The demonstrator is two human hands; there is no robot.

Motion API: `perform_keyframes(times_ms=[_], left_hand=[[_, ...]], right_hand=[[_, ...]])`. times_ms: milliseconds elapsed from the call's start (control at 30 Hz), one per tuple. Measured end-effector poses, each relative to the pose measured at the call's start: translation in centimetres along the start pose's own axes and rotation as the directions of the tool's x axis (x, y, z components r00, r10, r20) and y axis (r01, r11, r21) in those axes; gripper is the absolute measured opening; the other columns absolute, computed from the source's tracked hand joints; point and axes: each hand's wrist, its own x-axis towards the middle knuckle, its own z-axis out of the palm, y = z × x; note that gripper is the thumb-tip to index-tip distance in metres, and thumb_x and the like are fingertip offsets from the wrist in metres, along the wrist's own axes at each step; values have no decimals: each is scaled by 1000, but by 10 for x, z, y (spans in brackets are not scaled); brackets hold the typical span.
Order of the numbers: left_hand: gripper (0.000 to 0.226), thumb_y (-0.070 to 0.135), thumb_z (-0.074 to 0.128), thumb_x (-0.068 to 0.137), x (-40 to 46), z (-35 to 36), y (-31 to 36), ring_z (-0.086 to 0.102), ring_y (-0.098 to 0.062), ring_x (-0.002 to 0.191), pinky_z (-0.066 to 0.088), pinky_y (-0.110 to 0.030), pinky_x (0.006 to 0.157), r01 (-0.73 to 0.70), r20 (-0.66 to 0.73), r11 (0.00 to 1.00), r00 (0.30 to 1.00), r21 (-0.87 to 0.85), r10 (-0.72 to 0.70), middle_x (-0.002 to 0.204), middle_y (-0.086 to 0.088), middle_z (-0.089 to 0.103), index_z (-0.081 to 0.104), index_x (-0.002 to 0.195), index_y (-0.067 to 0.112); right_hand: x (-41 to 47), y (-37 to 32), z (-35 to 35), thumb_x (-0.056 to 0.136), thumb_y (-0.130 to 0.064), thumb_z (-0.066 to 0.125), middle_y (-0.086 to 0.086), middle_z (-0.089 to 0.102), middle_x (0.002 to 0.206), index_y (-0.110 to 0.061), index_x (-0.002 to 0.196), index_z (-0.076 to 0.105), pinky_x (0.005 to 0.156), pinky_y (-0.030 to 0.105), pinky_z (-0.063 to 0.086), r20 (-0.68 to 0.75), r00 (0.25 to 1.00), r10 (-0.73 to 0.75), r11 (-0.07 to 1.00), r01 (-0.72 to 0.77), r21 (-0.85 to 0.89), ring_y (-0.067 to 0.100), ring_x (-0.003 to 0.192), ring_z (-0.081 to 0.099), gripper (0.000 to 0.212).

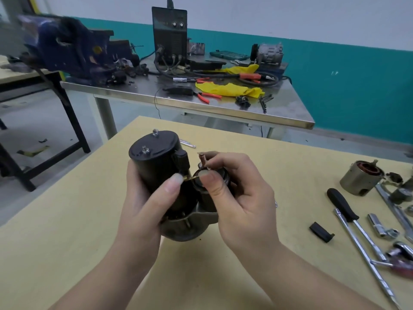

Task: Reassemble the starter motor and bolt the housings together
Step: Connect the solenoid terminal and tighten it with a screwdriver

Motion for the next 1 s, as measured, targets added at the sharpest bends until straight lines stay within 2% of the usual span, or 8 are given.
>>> perform_keyframes(times_ms=[67, 133, 267, 433, 600, 667, 833, 1000], left_hand=[[69, 76, 87, 72, 0, 4, 1, 73, -18, 120, 63, -35, 88, 4, -34, 1000, 999, 20, -3, 127, 8, 74, 64, 132, 50], [68, 74, 89, 71, 0, 9, 1, 75, -17, 117, 63, -28, 86, -27, -39, 999, 999, 34, 28, 125, 8, 75, 64, 129, 50], [65, 66, 93, 72, 0, 13, 4, 77, -17, 113, 62, -22, 84, -52, -47, 998, 997, 45, 54, 122, 5, 77, 65, 127, 47], [52, 45, 89, 76, 4, 13, 5, 77, -17, 109, 62, -26, 83, -61, -30, 997, 998, 52, 63, 118, 5, 76, 67, 122, 49], [51, 58, 92, 70, 2, 25, 8, 77, -7, 102, 60, -17, 77, -74, -25, 995, 997, 74, 76, 112, 14, 78, 67, 114, 55], [48, 56, 91, 70, 4, 30, 9, 78, -6, 98, 60, -16, 75, -71, -49, 994, 996, 84, 75, 109, 14, 79, 68, 112, 52], [61, 55, 94, 68, 7, 32, 9, 78, -14, 101, 62, -24, 79, -71, -94, 987, 992, 145, 86, 109, 9, 79, 66, 119, 39], [64, 56, 95, 65, 7, 30, 8, 78, -14, 104, 63, -41, 84, -60, -106, 980, 991, 188, 81, 111, 11, 78, 64, 119, 42]], right_hand=[[2, -2, -1, 100, -40, 68, -8, 74, 111, -28, 104, 71, 88, 42, 60, 0, 1000, -11, 1000, 11, -29, 26, 108, 72, 13], [3, -6, -2, 100, -35, 68, -8, 75, 105, -27, 104, 72, 84, 34, 60, -1, 1000, 10, 1000, -10, -18, 23, 101, 73, 10], [3, -10, -7, 100, -24, 69, -4, 77, 103, -20, 107, 75, 84, 24, 58, 44, 996, 75, 995, -78, 69, 22, 100, 74, 10], [-5, -9, -10, 93, -21, 68, 1, 77, 110, -16, 101, 74, 88, 31, 60, 51, 994, 100, 988, -106, 116, 28, 109, 73, 11], [-1, -8, -15, 89, -22, 60, 1, 76, 104, -15, 96, 72, 81, 26, 58, 9, 989, 148, 979, -148, 138, 20, 101, 73, 16], [-1, -6, -15, 88, -19, 58, 2, 75, 101, -14, 96, 71, 79, 24, 56, 11, 987, 161, 971, -161, 178, 17, 96, 71, 16], [2, -2, -17, 85, -14, 59, 3, 74, 95, -20, 84, 73, 77, 27, 54, 37, 969, 246, 936, -247, 252, 16, 92, 68, 15], [2, -2, -17, 79, -21, 60, 7, 74, 100, -19, 85, 72, 82, 32, 56, 63, 973, 223, 919, -231, 320, 22, 97, 69, 13]])
